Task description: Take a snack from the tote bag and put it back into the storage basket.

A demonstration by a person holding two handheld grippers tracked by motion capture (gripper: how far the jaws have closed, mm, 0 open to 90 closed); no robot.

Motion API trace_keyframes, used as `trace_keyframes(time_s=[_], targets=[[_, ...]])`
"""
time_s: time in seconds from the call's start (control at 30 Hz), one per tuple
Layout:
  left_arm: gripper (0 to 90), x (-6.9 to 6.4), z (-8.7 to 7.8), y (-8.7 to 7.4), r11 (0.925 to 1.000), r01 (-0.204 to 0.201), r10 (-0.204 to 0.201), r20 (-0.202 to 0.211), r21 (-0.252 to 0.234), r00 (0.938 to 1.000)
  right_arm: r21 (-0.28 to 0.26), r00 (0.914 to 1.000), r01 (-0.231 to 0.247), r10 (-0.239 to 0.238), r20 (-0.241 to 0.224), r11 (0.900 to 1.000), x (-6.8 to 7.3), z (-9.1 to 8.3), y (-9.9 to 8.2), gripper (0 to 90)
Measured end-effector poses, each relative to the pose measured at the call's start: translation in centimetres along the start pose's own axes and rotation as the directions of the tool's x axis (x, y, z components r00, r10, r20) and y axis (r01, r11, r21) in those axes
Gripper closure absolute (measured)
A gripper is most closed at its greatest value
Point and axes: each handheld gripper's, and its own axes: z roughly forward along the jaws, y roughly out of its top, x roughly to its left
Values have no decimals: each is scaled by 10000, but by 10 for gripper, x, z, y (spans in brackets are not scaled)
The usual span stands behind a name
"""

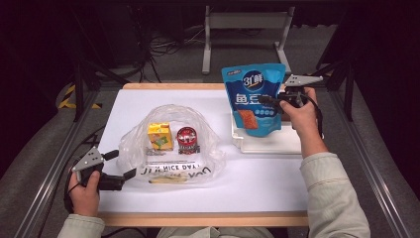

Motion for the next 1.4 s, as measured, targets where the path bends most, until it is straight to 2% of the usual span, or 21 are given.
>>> trace_keyframes(time_s=[0.13, 0.47, 0.77, 0.93, 1.0, 1.03, 1.07, 1.13, 1.23, 1.4], targets=[[21, 0, 0, 0, 10000, -13, 13, 3, -10, 10000, 65, 9999, 101, -102, 102, 9999, -4, -1, -2, 854], [21, -1, 1, 0, 10000, -29, 29, 10, -13, 10000, 744, 9954, 626, -677, 680, 9953, -12, -7, -3, 824], [21, -1, 1, 0, 10000, -47, 47, 9, -9, 10000, 771, 9933, 636, -707, 920, 9950, -16, -10, -7, 802], [21, -1, 0, 0, 10000, -28, 28, 6, 2, 10000, 784, 9888, 802, -893, 1200, 9937, -18, -12, -8, 735], [21, -1, 1, 0, 10000, -45, 45, 16, 0, 10000, 788, 9856, 811, -918, 1423, 9936, -20, -14, -10, 678], [21, -1, 1, 0, 10000, -33, 33, 16, -2, 10000, 783, 9823, 780, -900, 1640, 9939, -22, -16, -11, 608], [21, -1, 1, 0, 10000, -33, 33, 16, -2, 10000, 783, 9823, 780, -900, 1640, 9939, -22, -16, -11, 608], [21, -1, 1, 1, 10000, -68, 68, 16, 10, 10000, 827, 9765, 779, -928, 1943, 9935, -22, -17, -13, 511], [21, -1, 1, 1, 10000, -66, 66, 26, 14, 10000, 917, 9724, 593, -783, 2200, 9940, -22, -19, -17, 392], [21, -1, 2, 1, 10000, -76, 76, 37, 7, 10000, 739, 9671, 335, -509, 2492, 9967, -15, -20, -25, 284]])
